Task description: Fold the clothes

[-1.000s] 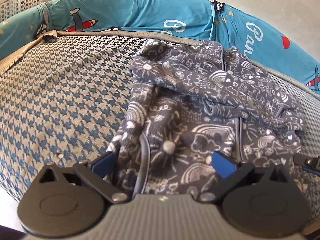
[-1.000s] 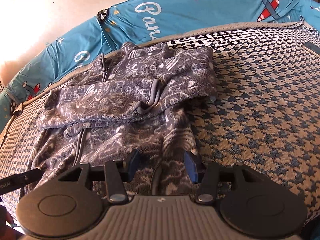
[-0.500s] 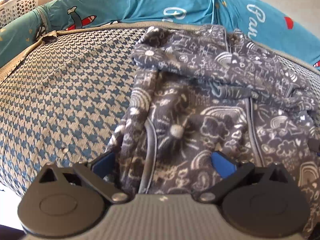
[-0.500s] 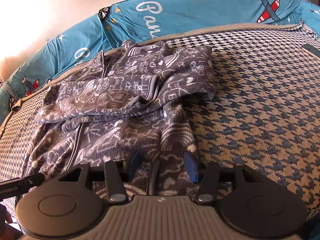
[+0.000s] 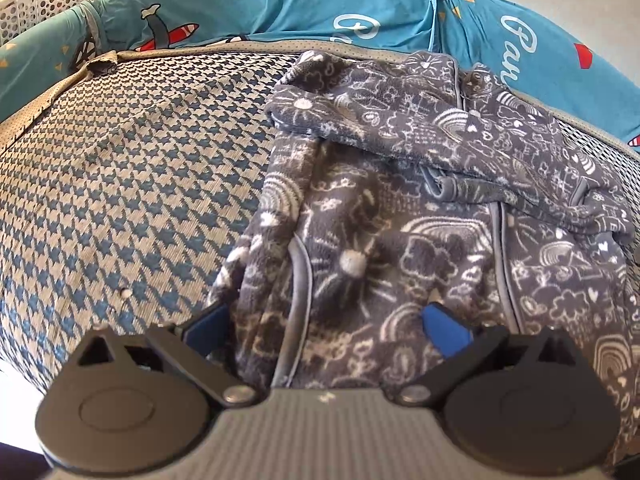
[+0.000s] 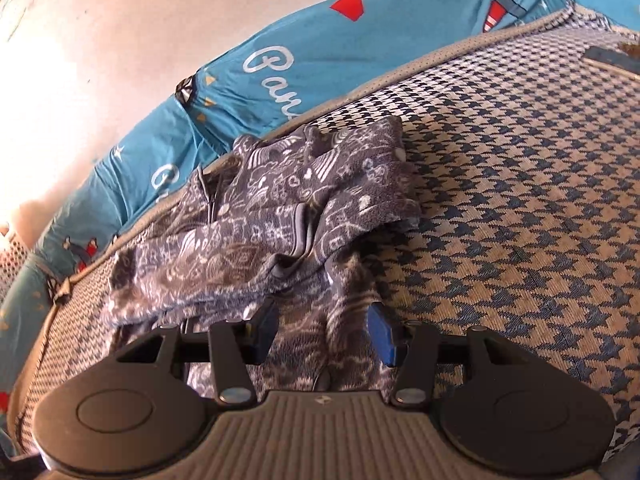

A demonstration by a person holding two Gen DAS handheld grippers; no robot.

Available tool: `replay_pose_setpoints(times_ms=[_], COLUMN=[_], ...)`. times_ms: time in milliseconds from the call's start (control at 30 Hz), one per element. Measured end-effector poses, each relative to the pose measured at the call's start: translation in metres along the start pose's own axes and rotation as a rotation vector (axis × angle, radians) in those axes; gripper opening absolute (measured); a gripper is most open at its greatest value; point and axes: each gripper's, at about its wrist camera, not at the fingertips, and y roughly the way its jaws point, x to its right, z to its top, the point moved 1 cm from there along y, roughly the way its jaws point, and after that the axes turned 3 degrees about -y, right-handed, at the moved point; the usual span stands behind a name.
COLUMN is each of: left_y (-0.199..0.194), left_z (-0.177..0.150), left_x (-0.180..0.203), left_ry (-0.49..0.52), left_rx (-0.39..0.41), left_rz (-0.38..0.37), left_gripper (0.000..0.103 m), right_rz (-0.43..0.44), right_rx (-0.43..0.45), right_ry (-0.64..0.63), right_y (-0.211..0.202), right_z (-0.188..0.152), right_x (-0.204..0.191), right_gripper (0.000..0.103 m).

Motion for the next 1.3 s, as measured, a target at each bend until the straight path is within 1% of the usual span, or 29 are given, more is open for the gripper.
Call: replay_pose_setpoints(times_ms=[100,200,267,367,433,567,633,733,800,867,1033,1167,1300], left_y=[-0.003,-0.003,-0.003,-0.005,-0.007,-0.011,-0.013,-0.015,-0.013,-0.010,0.003,0.003,0.001], left_z=[0.002,0.008,0.013,0.026,0.035,0.056,0.067,0.082,0.092,0.098,0.105,0.103,0.101], left_x=[-0.001,0.000,0.001,0.004,0.006,0.012,0.017,0.018,0.017,0.014,0.006,0.004,0.004], left_ry=[-0.009,-0.003,0.004,0.019,0.034,0.084,0.139,0.212,0.229,0.221,0.147,0.149,0.151], left_rx=[0.013,0.019,0.022,0.035,0.044,0.059,0.082,0.123,0.134,0.136,0.087,0.086,0.088], left_rz=[-0.013,-0.014,-0.014,-0.015,-0.026,-0.058,-0.053,-0.041,-0.043,-0.046,-0.069,-0.068,-0.072], left_gripper=[0.103,0.103,0.103,0.103,0.103,0.103,0.103,0.103,0.103,0.103,0.103,0.103,0.103], right_rz=[0.028,0.036,0.049,0.065,0.065,0.045,0.054,0.083,0.090,0.097,0.121,0.160,0.138], right_rx=[-0.009,-0.012,-0.039,-0.073,-0.072,-0.092,-0.104,-0.093,-0.080,-0.065,-0.044,-0.055,-0.047], right_ry=[0.035,0.059,0.091,0.143,0.188,0.255,0.289,0.318,0.331,0.343,0.325,0.341,0.292], right_y=[0.006,0.011,0.018,0.030,0.038,0.057,0.066,0.077,0.084,0.091,0.105,0.114,0.116], right_z=[0.011,0.024,0.032,0.043,0.050,0.058,0.059,0.059,0.061,0.063,0.071,0.070,0.068], right_x=[0.006,0.011,0.016,0.025,0.032,0.046,0.052,0.054,0.055,0.055,0.048,0.041,0.032], right_gripper=[0.049,0.049,0.049,0.049,0.049,0.049,0.049,0.049,0.049,0.049,0.052,0.052,0.052])
